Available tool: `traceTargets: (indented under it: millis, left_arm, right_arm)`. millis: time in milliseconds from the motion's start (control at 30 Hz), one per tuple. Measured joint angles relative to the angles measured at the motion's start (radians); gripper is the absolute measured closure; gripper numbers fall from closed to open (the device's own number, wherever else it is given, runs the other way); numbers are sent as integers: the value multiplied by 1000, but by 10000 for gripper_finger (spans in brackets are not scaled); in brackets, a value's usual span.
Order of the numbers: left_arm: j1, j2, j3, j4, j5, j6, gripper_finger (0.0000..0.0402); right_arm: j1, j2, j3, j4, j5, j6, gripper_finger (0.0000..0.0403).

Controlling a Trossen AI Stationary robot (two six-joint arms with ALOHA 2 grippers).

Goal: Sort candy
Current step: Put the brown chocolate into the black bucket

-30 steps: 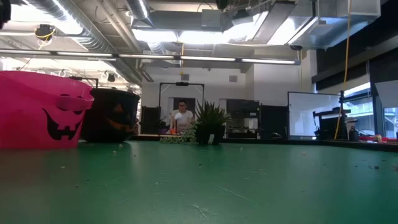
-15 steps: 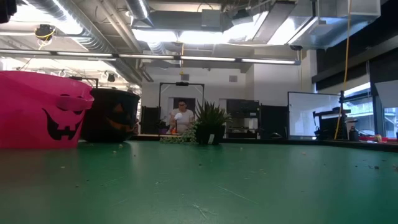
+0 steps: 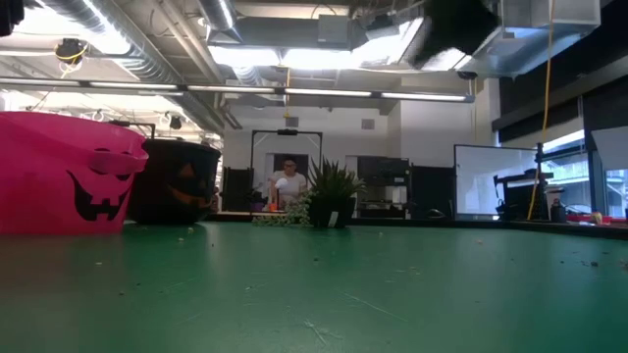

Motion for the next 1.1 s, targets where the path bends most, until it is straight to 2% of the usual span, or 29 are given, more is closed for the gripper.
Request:
traceTargets:
  millis: [133,367,533,667,867,1100]
  left_arm:
    - [-2,0,0,-3,-39,92,318]
    - [0,0,0,9,-176,103,318]
    - [0,0,0,7,-214,103,318]
    - [0,0,0,10,-236,92,318]
    - [0,14,0,12,-284,75,318]
    - [0,38,0,23,-289,62,318]
  right_arm:
    - [71,0,0,-190,-13,188,166]
    - [244,0,0,-363,-39,457,166]
    - [330,0,-18,-372,-23,777,166]
    - [379,9,-59,-373,-21,943,166]
    - [416,16,-156,-310,-47,1073,166]
    - [426,16,-259,-206,-74,1125,166]
